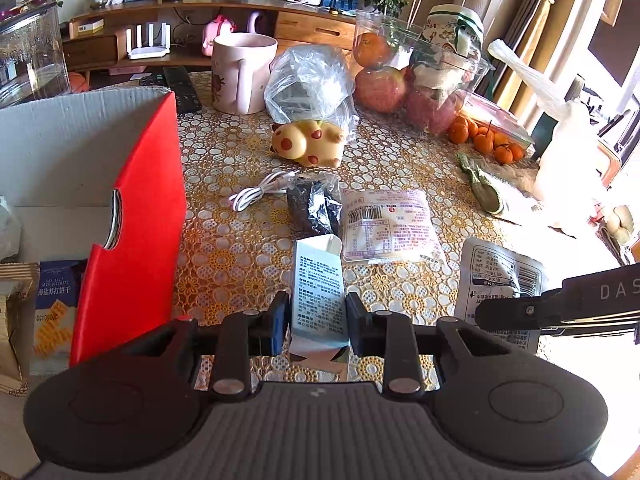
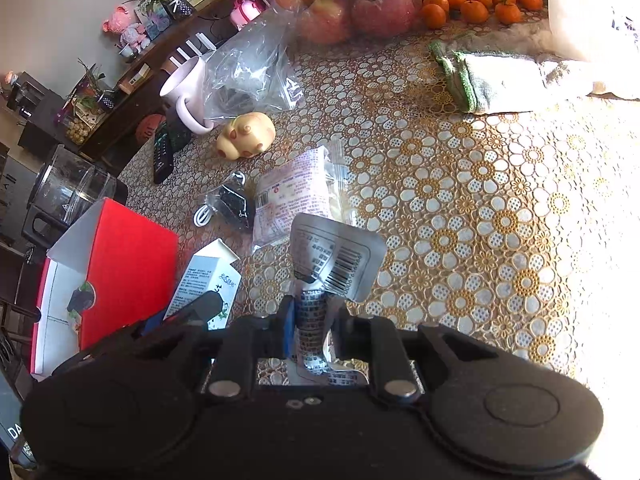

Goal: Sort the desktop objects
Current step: 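Carry the sachet and white medicine box over the red box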

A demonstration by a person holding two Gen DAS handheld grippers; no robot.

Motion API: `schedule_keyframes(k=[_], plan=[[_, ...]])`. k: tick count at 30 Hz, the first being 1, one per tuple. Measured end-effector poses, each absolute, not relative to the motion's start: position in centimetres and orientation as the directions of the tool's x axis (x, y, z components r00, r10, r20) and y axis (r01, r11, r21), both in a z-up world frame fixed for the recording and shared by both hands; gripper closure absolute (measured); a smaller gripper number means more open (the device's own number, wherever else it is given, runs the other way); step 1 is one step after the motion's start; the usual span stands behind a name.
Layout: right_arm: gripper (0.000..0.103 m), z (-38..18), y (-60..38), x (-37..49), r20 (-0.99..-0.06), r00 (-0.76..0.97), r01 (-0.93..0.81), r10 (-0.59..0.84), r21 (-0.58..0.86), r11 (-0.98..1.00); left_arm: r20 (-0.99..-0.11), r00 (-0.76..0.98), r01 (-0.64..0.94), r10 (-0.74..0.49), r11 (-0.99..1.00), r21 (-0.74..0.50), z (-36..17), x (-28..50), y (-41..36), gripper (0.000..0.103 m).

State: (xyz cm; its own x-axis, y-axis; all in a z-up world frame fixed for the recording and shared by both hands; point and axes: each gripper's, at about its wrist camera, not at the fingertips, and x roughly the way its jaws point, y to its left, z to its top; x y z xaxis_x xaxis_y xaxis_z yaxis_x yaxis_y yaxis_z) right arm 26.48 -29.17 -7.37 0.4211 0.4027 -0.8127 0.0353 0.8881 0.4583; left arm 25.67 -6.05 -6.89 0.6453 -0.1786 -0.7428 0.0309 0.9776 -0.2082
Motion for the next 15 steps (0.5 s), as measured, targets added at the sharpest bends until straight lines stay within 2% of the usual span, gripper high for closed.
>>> schedule_keyframes(k=[15], plan=[[0.085,-2.9,-29.2,22.4,-0.792,0.462,-0.011,0.4,0.446,0.895,-0.695,0.667,0.107,-0.27,0.957,-0.269,-2.1,20.7,-5.2,0.074]])
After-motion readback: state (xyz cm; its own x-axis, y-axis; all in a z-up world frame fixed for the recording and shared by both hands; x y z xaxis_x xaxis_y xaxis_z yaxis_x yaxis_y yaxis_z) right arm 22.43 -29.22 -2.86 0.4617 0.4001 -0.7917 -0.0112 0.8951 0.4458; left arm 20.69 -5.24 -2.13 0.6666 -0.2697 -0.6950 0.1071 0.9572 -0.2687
